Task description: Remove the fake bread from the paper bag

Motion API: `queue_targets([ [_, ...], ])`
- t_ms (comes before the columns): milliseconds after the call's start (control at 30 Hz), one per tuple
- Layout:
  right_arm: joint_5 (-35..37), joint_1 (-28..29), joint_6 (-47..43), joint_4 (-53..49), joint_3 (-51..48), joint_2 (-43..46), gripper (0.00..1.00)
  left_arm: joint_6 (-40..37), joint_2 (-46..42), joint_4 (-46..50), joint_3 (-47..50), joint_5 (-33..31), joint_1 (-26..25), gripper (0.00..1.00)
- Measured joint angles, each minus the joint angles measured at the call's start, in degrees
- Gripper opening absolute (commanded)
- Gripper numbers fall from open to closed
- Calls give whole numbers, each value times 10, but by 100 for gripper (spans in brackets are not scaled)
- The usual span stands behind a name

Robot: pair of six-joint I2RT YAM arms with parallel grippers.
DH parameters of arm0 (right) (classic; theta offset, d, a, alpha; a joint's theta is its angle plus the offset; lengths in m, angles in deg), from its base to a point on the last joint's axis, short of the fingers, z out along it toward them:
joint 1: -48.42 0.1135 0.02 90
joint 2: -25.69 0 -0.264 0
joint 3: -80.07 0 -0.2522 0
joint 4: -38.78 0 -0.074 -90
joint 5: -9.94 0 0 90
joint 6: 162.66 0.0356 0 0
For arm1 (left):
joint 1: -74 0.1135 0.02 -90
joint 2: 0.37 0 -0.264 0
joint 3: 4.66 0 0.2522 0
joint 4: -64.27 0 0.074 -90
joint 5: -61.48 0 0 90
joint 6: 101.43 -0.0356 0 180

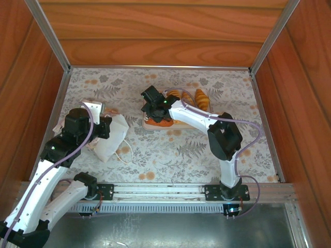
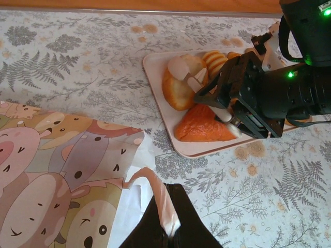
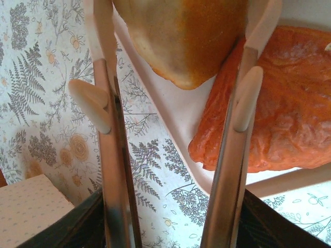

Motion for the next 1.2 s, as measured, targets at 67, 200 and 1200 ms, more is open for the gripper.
queue_targets([
  [67, 0, 0, -9, 0, -13, 17, 57, 8, -2, 1, 0, 0, 0, 0],
  [200, 2, 0, -38, -1, -41, 65, 55, 23, -4, 1, 0, 0, 0, 0],
  [1200, -135, -427, -439, -100, -297, 471, 46, 102, 20, 3, -120, -35, 0, 0],
])
